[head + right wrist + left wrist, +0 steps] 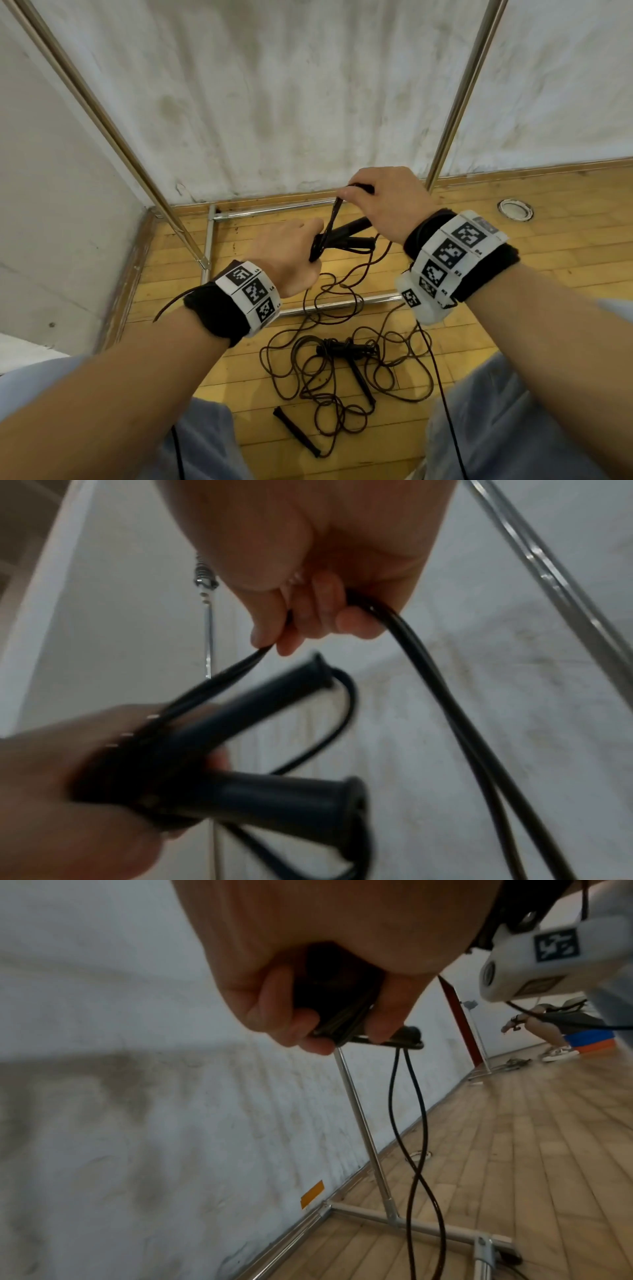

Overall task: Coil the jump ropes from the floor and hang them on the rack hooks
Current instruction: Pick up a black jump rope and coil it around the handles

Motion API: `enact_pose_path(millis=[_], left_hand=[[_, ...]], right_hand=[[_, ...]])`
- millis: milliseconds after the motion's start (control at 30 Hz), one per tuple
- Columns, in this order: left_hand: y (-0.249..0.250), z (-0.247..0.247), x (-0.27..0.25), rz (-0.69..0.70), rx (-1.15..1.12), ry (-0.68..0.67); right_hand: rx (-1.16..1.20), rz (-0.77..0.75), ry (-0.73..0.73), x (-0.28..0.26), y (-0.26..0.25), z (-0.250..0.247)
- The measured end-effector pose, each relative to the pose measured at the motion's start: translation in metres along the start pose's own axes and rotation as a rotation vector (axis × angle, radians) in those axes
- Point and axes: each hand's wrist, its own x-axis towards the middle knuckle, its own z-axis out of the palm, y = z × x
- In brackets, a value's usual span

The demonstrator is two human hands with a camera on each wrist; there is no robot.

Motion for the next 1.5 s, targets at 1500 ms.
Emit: enact_pose_path(millis=[1500], left_hand=[[-0.029, -0.023, 0.019, -0.273, -0.362, 0.214]], right_hand=[[0.145, 0.174, -0.260, -0.018, -0.022, 0.045]])
